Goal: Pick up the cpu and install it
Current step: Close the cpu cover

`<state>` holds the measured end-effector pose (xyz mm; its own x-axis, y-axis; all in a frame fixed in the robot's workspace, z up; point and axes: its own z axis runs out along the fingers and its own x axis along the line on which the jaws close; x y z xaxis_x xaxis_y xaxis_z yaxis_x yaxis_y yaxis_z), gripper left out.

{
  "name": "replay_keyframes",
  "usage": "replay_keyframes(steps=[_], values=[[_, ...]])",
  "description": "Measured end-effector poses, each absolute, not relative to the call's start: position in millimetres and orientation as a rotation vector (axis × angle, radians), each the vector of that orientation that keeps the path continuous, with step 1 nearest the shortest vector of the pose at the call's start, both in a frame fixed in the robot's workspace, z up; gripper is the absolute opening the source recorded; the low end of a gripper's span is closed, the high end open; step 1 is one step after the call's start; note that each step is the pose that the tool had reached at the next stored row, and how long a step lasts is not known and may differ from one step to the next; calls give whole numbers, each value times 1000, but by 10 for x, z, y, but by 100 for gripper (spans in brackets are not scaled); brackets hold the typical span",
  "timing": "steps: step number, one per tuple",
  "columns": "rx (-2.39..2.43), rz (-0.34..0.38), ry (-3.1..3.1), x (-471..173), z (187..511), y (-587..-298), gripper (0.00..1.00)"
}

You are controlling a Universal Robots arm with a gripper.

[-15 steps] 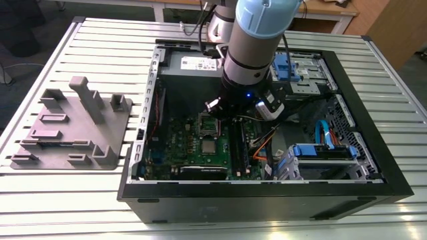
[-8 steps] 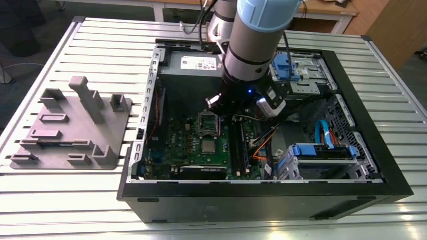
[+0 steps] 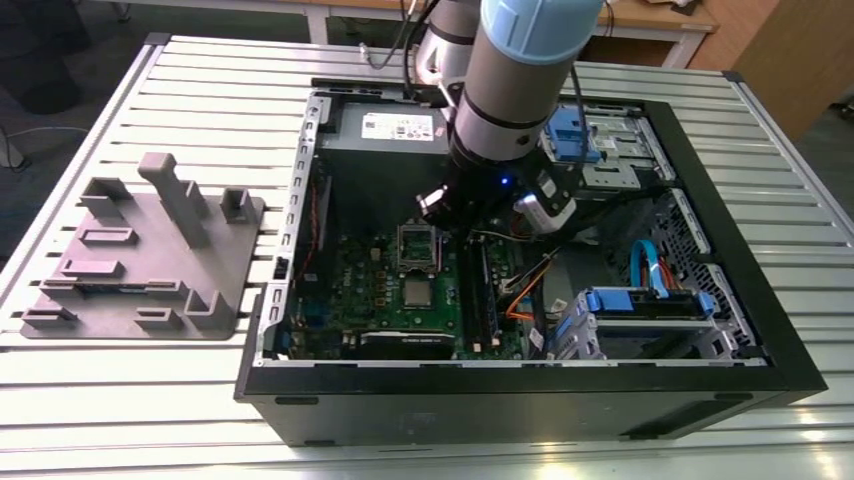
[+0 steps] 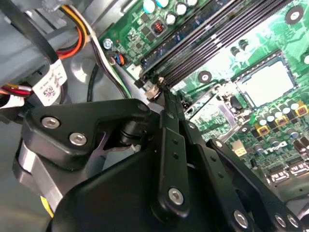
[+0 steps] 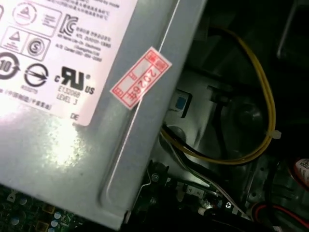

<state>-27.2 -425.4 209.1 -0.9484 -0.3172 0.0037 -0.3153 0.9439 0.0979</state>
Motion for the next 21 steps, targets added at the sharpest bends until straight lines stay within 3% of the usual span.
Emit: replay_keyframes(steps=[21], values=[[506,-187,-3098,-356,2040,-4190,11]])
